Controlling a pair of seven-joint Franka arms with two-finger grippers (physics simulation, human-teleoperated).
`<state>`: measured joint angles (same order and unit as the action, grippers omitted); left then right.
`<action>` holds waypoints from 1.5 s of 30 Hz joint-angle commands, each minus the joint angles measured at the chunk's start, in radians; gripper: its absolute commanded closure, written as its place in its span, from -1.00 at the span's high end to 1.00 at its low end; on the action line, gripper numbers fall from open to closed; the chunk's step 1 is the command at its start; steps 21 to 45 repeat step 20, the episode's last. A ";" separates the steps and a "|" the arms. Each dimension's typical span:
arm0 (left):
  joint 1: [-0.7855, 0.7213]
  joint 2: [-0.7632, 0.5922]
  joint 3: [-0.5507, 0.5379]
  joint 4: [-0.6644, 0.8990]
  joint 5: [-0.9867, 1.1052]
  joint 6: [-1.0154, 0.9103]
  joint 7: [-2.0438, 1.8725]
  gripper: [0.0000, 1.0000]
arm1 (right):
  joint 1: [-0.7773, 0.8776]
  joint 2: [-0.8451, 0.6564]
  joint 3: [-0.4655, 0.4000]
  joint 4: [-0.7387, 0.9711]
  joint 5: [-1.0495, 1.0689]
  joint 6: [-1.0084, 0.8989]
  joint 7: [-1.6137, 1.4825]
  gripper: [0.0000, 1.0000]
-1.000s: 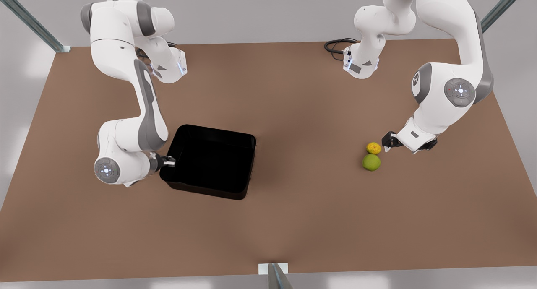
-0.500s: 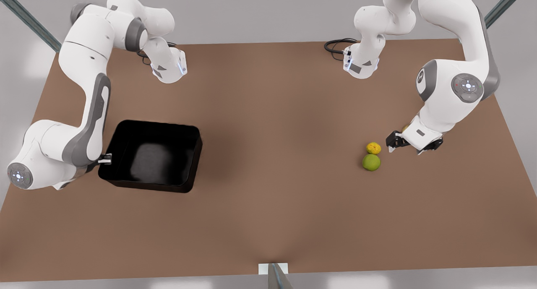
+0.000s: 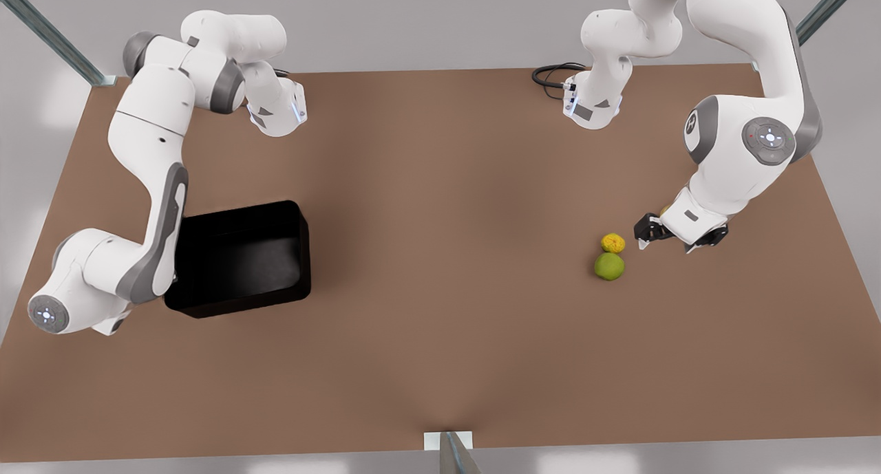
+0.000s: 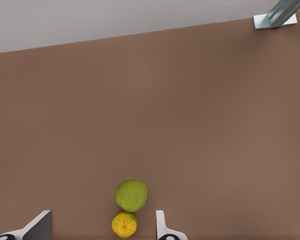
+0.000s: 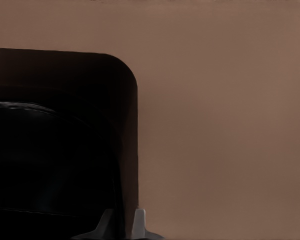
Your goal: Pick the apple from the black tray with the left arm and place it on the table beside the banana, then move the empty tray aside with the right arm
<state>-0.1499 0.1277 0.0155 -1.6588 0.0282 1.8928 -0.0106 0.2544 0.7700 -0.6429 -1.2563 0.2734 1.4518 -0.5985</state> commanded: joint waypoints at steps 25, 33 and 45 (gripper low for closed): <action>0.003 0.036 0.003 0.054 -0.007 0.000 0.004 1.00 | -0.291 -0.396 0.836 0.086 -0.370 0.148 0.804 1.00; 0.003 0.036 0.003 0.054 -0.007 0.000 0.004 1.00 | -0.291 -0.396 0.836 0.086 -0.370 0.148 0.804 1.00; 0.003 0.036 0.003 0.054 -0.007 0.000 0.004 1.00 | -0.291 -0.396 0.836 0.086 -0.370 0.148 0.804 1.00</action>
